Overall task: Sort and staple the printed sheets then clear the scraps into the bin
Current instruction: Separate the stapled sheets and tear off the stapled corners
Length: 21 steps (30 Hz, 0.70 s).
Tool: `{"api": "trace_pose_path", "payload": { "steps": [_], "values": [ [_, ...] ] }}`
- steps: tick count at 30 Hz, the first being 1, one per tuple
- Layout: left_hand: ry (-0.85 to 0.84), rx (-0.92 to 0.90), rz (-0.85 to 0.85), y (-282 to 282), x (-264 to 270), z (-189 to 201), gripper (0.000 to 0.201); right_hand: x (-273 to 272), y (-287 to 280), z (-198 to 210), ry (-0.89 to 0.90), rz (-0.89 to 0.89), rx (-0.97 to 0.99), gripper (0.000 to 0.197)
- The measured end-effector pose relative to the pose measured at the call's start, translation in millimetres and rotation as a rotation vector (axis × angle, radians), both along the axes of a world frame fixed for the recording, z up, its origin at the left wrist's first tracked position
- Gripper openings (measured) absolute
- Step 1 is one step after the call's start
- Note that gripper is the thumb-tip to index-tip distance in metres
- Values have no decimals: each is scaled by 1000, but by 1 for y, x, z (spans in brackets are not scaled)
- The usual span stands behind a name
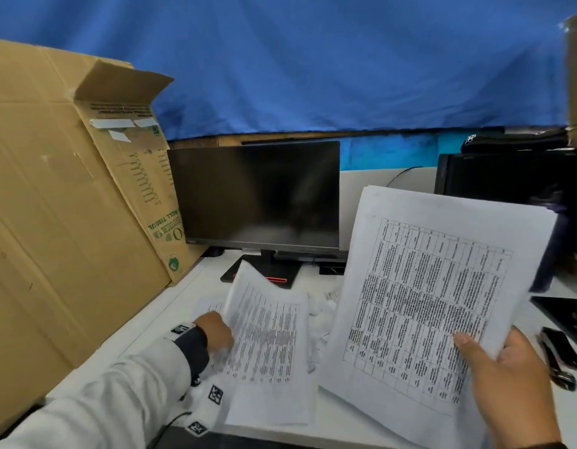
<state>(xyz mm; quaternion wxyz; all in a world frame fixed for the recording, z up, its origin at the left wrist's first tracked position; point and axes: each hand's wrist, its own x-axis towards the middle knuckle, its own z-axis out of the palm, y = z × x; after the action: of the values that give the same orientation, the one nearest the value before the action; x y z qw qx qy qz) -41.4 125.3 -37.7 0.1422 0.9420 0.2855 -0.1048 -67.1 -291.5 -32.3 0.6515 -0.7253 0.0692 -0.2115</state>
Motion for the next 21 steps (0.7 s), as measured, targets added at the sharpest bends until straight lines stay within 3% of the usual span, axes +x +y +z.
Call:
{"api": "trace_pose_path", "payload": {
  "steps": [6,10,13,17,21],
  "values": [
    [-69,24,173,40,-10,18,19,-4,1,0,10,18,90,14],
    [143,91,113,48,-15,5,35,-7,5,2,16,36,87,14],
    [186,169,82,34,-19,2,51,-8,7,2,18,33,73,13],
    [100,266,-3,23,-23,1,58,-10,11,3,18,43,72,14],
    [6,108,2,26,-24,8,46,-11,10,7,17,53,66,16]
  ]
}}
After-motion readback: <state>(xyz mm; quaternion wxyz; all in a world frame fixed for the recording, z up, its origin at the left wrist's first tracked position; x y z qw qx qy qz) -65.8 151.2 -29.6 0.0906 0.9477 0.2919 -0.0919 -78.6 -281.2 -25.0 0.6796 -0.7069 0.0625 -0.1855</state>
